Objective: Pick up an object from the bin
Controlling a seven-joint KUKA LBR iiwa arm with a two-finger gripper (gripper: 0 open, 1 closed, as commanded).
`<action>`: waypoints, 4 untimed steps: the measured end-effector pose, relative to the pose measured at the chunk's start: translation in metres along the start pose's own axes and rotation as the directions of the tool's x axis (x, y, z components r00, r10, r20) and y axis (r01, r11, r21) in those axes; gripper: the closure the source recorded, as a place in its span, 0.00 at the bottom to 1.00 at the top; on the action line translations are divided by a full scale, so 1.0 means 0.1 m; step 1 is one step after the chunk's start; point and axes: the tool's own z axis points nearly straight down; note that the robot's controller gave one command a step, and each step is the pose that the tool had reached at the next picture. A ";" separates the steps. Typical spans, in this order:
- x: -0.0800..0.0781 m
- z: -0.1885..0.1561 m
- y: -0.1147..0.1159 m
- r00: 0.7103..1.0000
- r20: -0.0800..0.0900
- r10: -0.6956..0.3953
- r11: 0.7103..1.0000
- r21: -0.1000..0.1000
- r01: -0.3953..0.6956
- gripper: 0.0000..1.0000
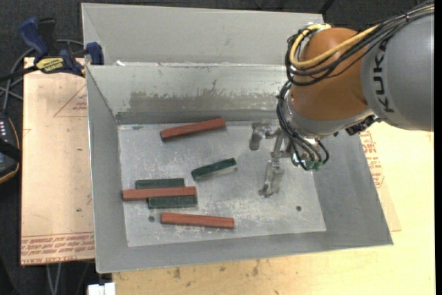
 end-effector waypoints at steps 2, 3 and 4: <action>-0.51 0.77 0.69 0.976 0.013 -0.217 0.976 0.001 0.217 0.00; -0.48 0.80 0.63 0.990 0.008 -0.137 0.991 0.000 0.137 0.00; -0.49 1.11 0.62 0.995 0.005 -0.104 0.995 0.000 0.104 0.00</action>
Offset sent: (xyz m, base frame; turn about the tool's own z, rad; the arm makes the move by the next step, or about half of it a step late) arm 0.0507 0.0545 -0.1096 -0.2303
